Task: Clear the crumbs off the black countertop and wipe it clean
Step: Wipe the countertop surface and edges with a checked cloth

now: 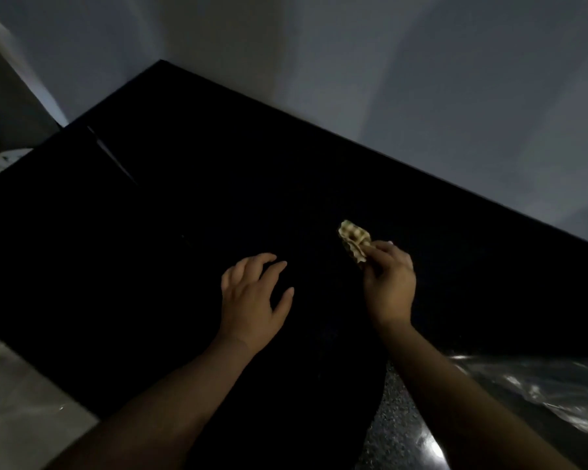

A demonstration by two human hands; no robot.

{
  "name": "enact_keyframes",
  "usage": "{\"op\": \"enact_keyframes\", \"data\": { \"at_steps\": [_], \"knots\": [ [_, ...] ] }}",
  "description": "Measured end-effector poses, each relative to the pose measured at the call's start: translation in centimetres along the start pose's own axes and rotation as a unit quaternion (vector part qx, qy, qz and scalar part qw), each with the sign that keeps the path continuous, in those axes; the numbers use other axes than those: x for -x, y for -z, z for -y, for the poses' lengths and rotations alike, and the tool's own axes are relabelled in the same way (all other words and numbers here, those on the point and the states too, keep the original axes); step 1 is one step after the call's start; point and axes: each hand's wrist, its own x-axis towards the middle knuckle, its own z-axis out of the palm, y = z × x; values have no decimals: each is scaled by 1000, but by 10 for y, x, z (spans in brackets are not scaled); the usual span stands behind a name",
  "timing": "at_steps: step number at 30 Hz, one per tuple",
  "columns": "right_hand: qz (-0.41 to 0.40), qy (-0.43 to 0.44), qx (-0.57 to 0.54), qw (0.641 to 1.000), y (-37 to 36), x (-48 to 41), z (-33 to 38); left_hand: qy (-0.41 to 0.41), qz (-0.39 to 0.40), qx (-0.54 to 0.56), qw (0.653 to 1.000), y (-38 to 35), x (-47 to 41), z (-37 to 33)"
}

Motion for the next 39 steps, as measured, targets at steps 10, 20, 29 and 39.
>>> {"op": "enact_keyframes", "data": {
  "at_steps": [10,20,29,39],
  "knots": [
    [37,25,-55,997,-4,93,40,-4,-46,85,995,35,101,33],
    [8,-44,-56,997,2,90,34,-27,-45,3,999,19,137,57],
    [80,4,-92,993,5,162,56,-30,-40,12,999,18,139,61],
    [48,-5,-10,999,-9,214,76,-35,-47,79,995,30,145,64]
  ]
}}
